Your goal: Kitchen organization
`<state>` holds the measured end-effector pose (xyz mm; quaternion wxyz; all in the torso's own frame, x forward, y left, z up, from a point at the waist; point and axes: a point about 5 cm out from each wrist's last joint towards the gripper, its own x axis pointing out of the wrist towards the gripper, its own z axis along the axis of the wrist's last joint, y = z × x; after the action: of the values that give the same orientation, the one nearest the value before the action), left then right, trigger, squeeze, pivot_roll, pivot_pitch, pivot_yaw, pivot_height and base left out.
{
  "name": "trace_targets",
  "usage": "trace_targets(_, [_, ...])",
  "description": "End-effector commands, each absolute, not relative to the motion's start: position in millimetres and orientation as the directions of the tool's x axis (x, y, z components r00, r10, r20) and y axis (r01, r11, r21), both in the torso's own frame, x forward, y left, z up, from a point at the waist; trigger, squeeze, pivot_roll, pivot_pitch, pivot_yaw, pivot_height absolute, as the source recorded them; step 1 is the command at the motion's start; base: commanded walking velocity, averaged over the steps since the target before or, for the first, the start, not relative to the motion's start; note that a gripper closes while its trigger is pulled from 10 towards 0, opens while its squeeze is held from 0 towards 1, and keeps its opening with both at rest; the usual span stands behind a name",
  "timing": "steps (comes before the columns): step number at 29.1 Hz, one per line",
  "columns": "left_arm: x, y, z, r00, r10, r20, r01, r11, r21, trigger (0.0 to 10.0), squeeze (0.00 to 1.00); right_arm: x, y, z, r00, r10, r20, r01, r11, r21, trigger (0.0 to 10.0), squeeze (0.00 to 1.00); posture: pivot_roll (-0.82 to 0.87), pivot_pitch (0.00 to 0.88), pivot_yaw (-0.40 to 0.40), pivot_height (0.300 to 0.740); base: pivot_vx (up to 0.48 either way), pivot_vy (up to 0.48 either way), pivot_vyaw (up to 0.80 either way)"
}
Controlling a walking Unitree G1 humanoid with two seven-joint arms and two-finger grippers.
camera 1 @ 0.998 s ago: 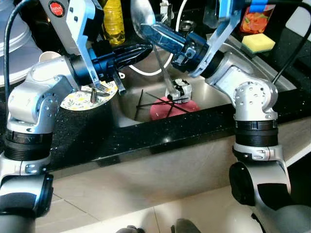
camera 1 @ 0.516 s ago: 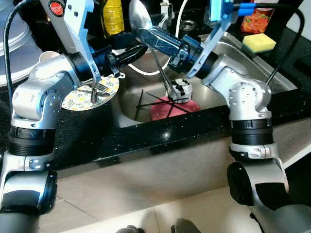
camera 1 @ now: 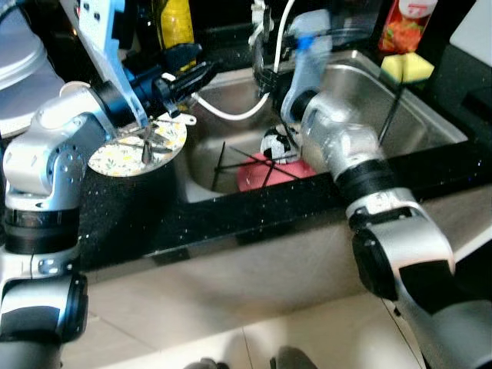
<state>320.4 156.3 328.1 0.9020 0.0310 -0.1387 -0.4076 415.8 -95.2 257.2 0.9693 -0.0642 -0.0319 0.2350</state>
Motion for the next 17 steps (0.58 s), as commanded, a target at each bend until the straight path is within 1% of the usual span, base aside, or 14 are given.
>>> trace_targets(1, [320.6, 163.5, 324.6, 0.663, -0.723, 0.192, 0.703, 0.69, 0.172, 10.0, 0.0, 414.7, -89.0, 249.8, 0.886, 0.463, 0.026, -0.45, 0.871, -0.197, 10.0, 0.0, -0.05, 0.09, 0.034, 0.74, 0.0, 0.0, 0.0])
trace_targets(2, [319.2, 165.5, 322.4, 0.677, -0.71, 0.193, 0.692, 0.704, 0.161, 10.0, 0.0, 411.7, -84.2, 231.6, 0.883, 0.47, -0.008, -0.458, 0.857, -0.236, 10.0, 0.0, -0.04, 0.09, 0.031, 0.74, 0.0, 0.0, 0.0])
trace_targets(4, [318.6, 166.1, 321.6, 0.681, -0.706, 0.194, 0.689, 0.707, 0.156, 10.0, 0.0, 410.4, -82.4, 225.8, 0.879, 0.477, -0.017, -0.467, 0.852, -0.236, 10.0, 0.0, -0.04, 0.09, 0.031, 0.74, 0.0, 0.0, 0.0])
trace_targets(5, [317.6, 166.7, 320.0, 0.688, -0.699, 0.195, 0.684, 0.714, 0.15, 10.0, 0.0, 408.8, -79.9, 218.2, 0.872, 0.49, -0.024, -0.481, 0.844, -0.237, 10.0, 1.0, -0.04, 0.09, 0.026, 0.74, 0.0, 0.0, 0.0])
trace_targets(9, [316.3, 166.5, 317.7, 0.697, -0.69, 0.196, 0.676, 0.723, 0.143, 10.0, 0.0, 408.6, -80.6, 219.4, 0.865, 0.501, 0.017, -0.484, 0.843, -0.235, 10.0, 1.0, -0.05, 0.087, 0.022, 0.74, 0.0, 0.0, 0.0])
trace_targets(11, [315.7, 166.5, 317.6, 0.7, -0.686, 0.199, 0.672, 0.727, 0.141, 10.0, 0.0, 412.1, -89.5, 244.3, 0.877, 0.467, 0.114, -0.428, 0.867, -0.256, 10.0, 1.0, -0.05, 0.086, 0.019, 0.74, 0.0, 0.0, 0.0])
trace_targets(12, [315.6, 167.0, 317.7, 0.702, -0.683, 0.2, 0.669, 0.729, 0.141, 10.0, 0.0, 413.4, -94.1, 258.1, 0.878, 0.45, 0.163, -0.401, 0.877, -0.265, 10.0, 0.9, -0.05, 0.086, 0.019, 0.74, 0.0, 0.0, 0.0])
trace_targets(13, [315.5, 167.3, 317.8, 0.704, -0.681, 0.201, 0.667, 0.731, 0.141, 10.0, 0.0, 413.8, -97.0, 266.7, 0.877, 0.44, 0.193, -0.384, 0.883, -0.269, 10.0, 0.9, -0.05, 0.086, 0.019, 0.74, 0.0, 0.0, 0.0])
trace_targets(14, [315.2, 168.3, 317.9, 0.707, -0.677, 0.202, 0.664, 0.735, 0.139, 10.0, 0.0, 413.4, -102.2, 284.7, 0.865, 0.428, 0.261, -0.359, 0.892, -0.273, 10.0, 0.0, -0.05, 0.085, 0.021, 0.74, 0.0, 0.0, 0.0])
trace_targets(17, [315.5, 170.7, 318.3, 0.714, -0.669, 0.205, 0.656, 0.742, 0.136, 10.0, 0.0, 408.9, -115.6, 319.4, 0.833, 0.399, 0.383, -0.311, 0.911, -0.271, 10.0, 0.0, -0.06, 0.086, 0.028, 0.74, 0.0, 0.0, 0.0])
